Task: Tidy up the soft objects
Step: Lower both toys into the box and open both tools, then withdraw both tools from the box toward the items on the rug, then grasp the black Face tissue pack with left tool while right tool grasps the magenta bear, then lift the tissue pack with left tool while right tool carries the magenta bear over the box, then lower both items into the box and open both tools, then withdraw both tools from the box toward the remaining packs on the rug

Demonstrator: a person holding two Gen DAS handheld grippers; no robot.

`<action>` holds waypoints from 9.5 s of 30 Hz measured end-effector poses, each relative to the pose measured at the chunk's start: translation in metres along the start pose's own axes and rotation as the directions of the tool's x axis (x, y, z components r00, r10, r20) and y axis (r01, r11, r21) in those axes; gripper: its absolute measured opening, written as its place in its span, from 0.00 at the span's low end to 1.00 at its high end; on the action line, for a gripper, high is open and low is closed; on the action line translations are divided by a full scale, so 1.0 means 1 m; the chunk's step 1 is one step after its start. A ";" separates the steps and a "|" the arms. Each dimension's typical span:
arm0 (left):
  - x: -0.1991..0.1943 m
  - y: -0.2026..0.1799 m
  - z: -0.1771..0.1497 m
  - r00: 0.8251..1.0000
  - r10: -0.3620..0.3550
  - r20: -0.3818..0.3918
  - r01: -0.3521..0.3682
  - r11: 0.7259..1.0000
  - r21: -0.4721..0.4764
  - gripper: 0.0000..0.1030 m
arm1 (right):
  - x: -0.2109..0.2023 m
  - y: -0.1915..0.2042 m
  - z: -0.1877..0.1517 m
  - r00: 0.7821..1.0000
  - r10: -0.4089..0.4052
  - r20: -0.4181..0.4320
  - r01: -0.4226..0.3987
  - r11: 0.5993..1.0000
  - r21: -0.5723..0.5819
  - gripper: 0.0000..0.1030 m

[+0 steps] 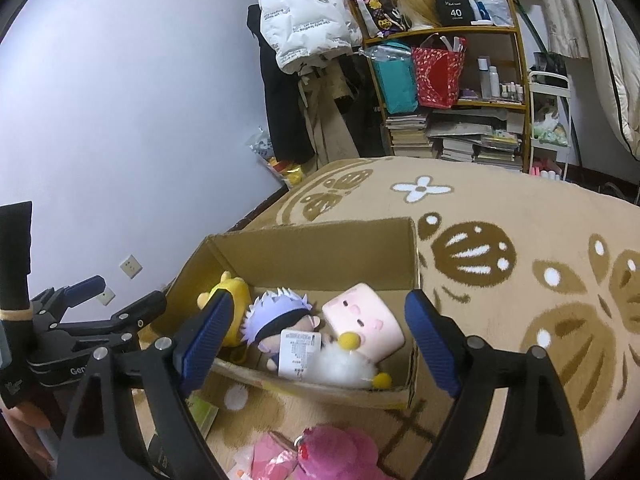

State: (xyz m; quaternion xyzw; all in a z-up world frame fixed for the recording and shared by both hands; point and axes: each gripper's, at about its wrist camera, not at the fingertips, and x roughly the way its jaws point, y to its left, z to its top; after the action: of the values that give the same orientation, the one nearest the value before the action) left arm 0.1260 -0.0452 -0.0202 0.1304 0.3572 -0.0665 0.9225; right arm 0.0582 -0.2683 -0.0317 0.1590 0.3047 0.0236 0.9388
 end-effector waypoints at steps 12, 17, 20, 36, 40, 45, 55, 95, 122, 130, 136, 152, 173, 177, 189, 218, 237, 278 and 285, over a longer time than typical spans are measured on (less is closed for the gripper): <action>-0.030 0.014 -0.025 0.999 -0.018 -0.048 0.017 1.000 -0.026 0.99 | -0.024 0.012 -0.015 1.000 -0.019 -0.019 0.018 1.000 -0.020 0.89; -0.037 0.015 -0.034 0.997 -0.017 -0.075 0.017 1.000 -0.002 0.99 | -0.031 0.014 -0.024 0.998 -0.030 -0.047 0.029 0.999 -0.021 0.89; -0.041 0.015 -0.042 0.996 -0.012 -0.089 0.013 1.000 0.016 0.99 | -0.036 0.016 -0.031 0.997 -0.036 -0.069 0.034 0.999 -0.032 0.89; -0.037 0.013 -0.075 0.971 -0.041 -0.237 0.050 0.998 0.033 0.99 | -0.021 0.023 -0.061 0.978 -0.067 -0.196 0.052 0.996 -0.078 0.89; -0.028 0.015 -0.082 0.957 -0.032 -0.288 0.043 0.999 0.030 0.99 | -0.011 0.023 -0.069 0.970 -0.073 -0.233 0.053 0.995 -0.088 0.89; -0.015 0.016 -0.092 0.929 -0.035 -0.369 0.045 0.999 0.020 0.99 | 0.001 0.018 -0.075 0.959 -0.074 -0.275 0.055 0.996 -0.076 0.89; 0.009 0.014 -0.109 0.871 -0.052 -0.488 0.064 0.998 0.008 0.99 | 0.021 0.010 -0.087 0.933 -0.097 -0.347 0.075 0.994 -0.076 0.89; 0.047 0.005 -0.135 0.801 -0.034 -0.598 0.078 0.996 0.048 0.62 | 0.050 -0.002 -0.106 0.893 -0.085 -0.442 0.074 0.996 -0.042 0.59; -0.026 0.015 -0.086 0.967 -0.011 -0.255 0.018 1.000 0.022 0.62 | -0.013 0.022 -0.070 0.976 -0.035 -0.213 0.022 0.998 -0.060 0.58; -0.044 0.008 -0.067 0.994 -0.027 -0.102 0.030 0.999 0.025 0.62 | -0.042 0.034 -0.045 0.998 0.004 -0.061 -0.008 0.998 -0.067 0.58; -0.056 -0.001 -0.050 0.998 -0.044 0.040 0.043 0.999 0.015 0.62 | -0.048 0.038 -0.036 1.000 0.017 -0.010 -0.018 0.997 -0.072 0.58; -0.039 0.002 -0.020 0.992 -0.047 0.120 0.051 0.998 -0.029 0.62 | -0.049 0.033 -0.012 0.993 0.015 0.120 -0.008 0.998 -0.057 0.58; -0.012 -0.010 0.013 0.982 -0.040 0.187 0.038 0.999 0.017 0.62 | -0.023 0.018 0.012 0.988 0.032 0.154 -0.025 0.999 -0.046 0.59; -0.005 -0.009 0.021 0.981 -0.040 0.188 0.039 0.999 0.007 0.62 | -0.017 0.021 0.015 0.989 0.032 0.148 -0.022 0.997 -0.069 0.59; 0.003 -0.018 0.025 0.985 -0.039 0.170 0.035 0.999 0.021 0.62 | -0.004 0.016 0.016 0.992 0.036 0.122 -0.027 0.997 -0.071 0.60; 0.020 -0.026 0.018 0.994 0.004 0.105 -0.008 0.999 0.040 0.76 | 0.019 0.009 0.005 0.999 0.021 0.031 -0.019 0.999 -0.051 0.72; 0.008 -0.022 0.017 0.991 0.067 0.118 -0.075 0.995 0.061 0.99 | 0.004 0.006 0.008 0.999 -0.009 0.053 0.010 1.000 -0.016 0.97; -0.025 0.004 -0.036 0.997 0.038 -0.062 -0.035 0.998 0.048 1.00 | -0.027 0.041 -0.044 0.992 -0.090 -0.091 0.080 0.991 -0.105 0.99; -0.006 0.008 -0.046 0.985 0.017 -0.172 -0.012 0.999 0.031 1.00 | -0.022 0.051 -0.059 0.987 -0.093 -0.132 0.074 0.987 -0.143 0.99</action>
State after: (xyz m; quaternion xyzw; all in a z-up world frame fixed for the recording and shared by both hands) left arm 0.0937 -0.0240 -0.0475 0.1521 0.4335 -0.0538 0.8866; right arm 0.0088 -0.2062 -0.0487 0.0791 0.3730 0.0162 0.9243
